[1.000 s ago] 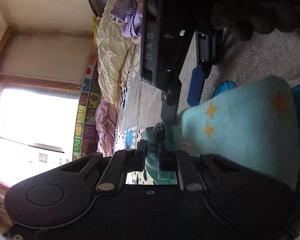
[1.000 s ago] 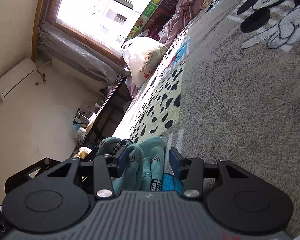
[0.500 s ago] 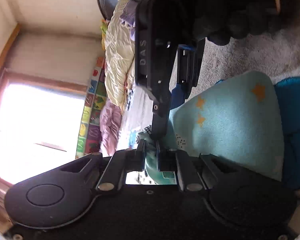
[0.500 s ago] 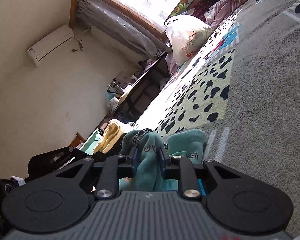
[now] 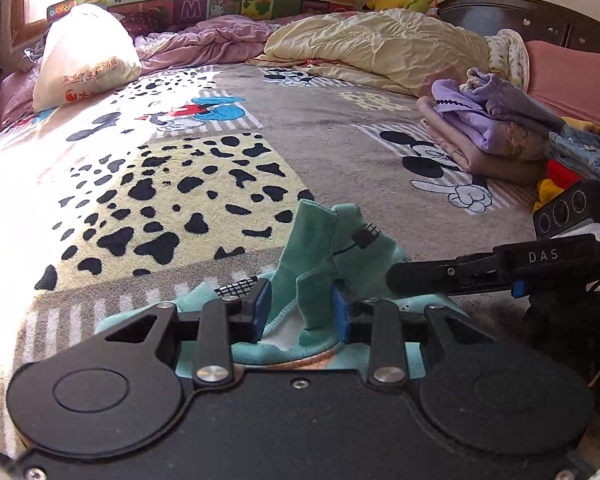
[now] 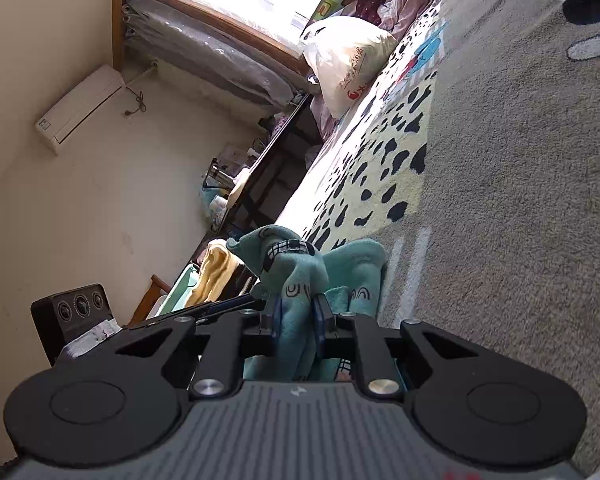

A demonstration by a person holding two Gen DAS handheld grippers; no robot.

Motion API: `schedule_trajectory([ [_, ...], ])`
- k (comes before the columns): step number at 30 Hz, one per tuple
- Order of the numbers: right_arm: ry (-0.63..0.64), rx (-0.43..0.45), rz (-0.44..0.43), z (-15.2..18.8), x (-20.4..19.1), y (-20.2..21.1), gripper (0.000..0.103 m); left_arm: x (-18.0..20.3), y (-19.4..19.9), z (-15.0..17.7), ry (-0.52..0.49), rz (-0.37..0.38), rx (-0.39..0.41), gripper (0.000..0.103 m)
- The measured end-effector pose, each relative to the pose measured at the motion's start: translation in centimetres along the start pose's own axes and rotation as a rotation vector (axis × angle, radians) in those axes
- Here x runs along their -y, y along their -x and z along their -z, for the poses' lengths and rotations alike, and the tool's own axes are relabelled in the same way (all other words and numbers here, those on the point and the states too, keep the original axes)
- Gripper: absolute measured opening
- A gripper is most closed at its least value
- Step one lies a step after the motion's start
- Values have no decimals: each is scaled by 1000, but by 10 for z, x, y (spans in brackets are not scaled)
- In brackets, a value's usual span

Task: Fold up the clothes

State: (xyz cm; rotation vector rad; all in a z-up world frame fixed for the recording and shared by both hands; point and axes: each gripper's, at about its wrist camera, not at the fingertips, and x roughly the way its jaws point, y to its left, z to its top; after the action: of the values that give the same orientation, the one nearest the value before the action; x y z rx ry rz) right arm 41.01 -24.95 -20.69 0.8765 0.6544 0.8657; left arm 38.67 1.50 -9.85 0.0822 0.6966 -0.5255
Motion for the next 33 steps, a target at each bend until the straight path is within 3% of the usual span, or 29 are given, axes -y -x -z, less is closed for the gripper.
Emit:
schedule_trajectory([
  [1,-12,0,0,0,2,0,20,1,-5,9,16,23,-11,28],
  [3,-34,8,1,0,5,1,21,19,2,21,-49,-1,24,3],
  [4,-45,13,2,0,6,1,21,28,5,27,-82,-13,41,1],
  [7,-70,21,0,0,9,2,21,96,15,30,-531,-107,77,1],
  [9,-85,30,0,0,10,4,21,122,8,43,-663,-84,37,1],
  [12,-158,101,-2,0,16,17,25,137,-5,60,-831,-156,7,1],
  [14,-156,142,-23,0,13,24,59,144,-10,68,-916,-191,-5,1],
  [15,-154,163,-34,-1,12,27,64,146,-11,70,-946,-203,-7,1],
  [18,-32,114,-6,1,-6,17,66,154,-13,85,-1078,-259,-14,0],
  [19,29,92,41,5,-13,12,60,157,-13,90,-1118,-276,-15,0],
  [22,96,68,71,10,-20,6,29,158,-7,97,-1144,-293,-12,0],
  [26,191,64,56,11,-33,8,24,150,3,98,-1084,-288,-10,0],
  [28,250,68,65,15,-43,8,24,136,13,78,-921,-208,-47,2],
  [30,305,79,67,18,-52,9,24,113,35,50,-696,-142,-12,12],
  [32,360,92,73,22,-60,11,24,91,57,23,-498,-103,43,12],
  [33,389,102,82,24,-64,12,24,84,65,14,-449,-110,70,12],
])
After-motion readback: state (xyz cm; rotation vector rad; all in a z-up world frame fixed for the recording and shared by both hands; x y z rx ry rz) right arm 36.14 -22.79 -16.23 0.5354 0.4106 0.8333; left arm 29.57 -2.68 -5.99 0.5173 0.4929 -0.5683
